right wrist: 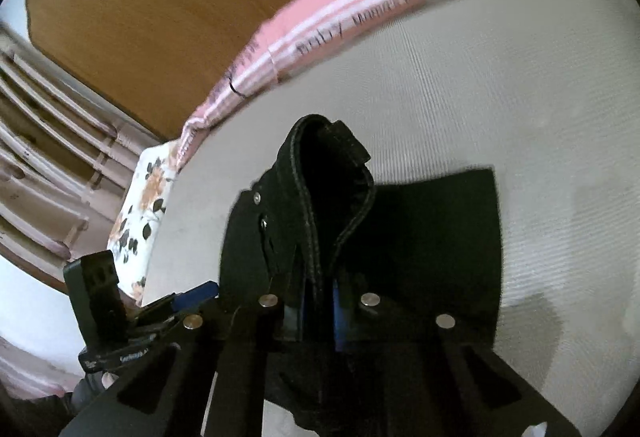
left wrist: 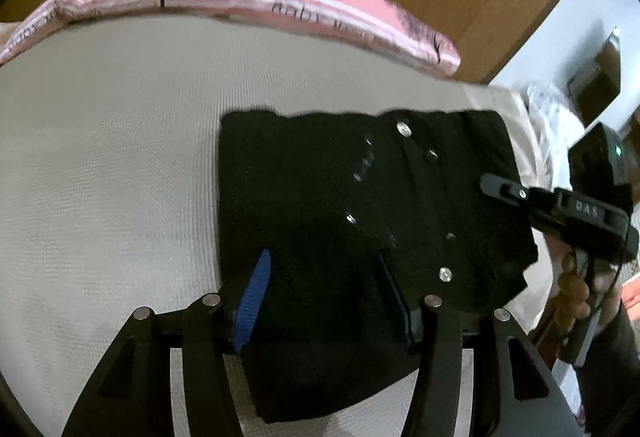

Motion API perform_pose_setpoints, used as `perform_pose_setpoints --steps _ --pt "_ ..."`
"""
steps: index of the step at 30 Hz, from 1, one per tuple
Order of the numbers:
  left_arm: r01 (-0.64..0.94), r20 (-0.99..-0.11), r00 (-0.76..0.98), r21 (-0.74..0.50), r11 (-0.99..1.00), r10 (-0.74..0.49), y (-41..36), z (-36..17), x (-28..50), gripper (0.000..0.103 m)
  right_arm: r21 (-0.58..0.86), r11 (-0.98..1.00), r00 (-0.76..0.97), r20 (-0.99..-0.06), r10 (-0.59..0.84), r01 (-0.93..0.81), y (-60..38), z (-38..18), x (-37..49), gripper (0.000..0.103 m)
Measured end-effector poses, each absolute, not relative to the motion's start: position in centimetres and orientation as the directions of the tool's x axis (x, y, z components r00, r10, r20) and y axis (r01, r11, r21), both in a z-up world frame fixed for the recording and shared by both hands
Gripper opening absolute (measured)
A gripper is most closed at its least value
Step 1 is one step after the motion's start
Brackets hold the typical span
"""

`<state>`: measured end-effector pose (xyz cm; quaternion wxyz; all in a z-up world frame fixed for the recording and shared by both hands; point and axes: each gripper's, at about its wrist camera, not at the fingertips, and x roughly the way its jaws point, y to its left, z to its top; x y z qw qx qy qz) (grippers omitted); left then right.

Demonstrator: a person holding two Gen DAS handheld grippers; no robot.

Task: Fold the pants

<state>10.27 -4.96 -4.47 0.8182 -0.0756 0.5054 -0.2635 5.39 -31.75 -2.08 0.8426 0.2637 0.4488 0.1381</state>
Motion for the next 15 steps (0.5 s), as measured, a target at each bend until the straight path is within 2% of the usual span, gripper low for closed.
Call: perform_pose_setpoints --steps 4,9,11,13,15 --pt "0.382 -0.772 0.364 -0.387 0.839 -0.521 -5.5 -3.5 10.0 0.055 0.532 0.845 0.603 -0.689 0.401 0.047 -33.8 -0.8 3.6 0.009" --pt "0.406 -0.781 0.330 -0.389 0.827 -0.530 -7.0 -4.3 9.7 0.056 0.528 0.827 0.571 -0.746 0.342 0.195 -37.0 -4.3 2.1 0.009" --pt "0.420 -0.800 0.302 -0.377 0.826 -0.518 -7.5 -5.0 9.8 0.056 0.505 0.832 0.538 -0.778 0.324 0.229 -37.3 -6.0 1.7 0.015" --pt "0.432 -0.832 0.280 -0.337 0.837 -0.480 -8.1 -6.2 9.6 0.056 0.507 0.823 0.535 -0.783 0.317 0.255 -37.7 -6.1 1.4 0.033" --pt "0.445 -0.842 0.270 -0.320 0.836 -0.466 -8.2 -6.9 9.3 0.056 0.518 0.811 0.555 -0.773 0.308 0.271 -38.3 -5.5 0.6 0.036"
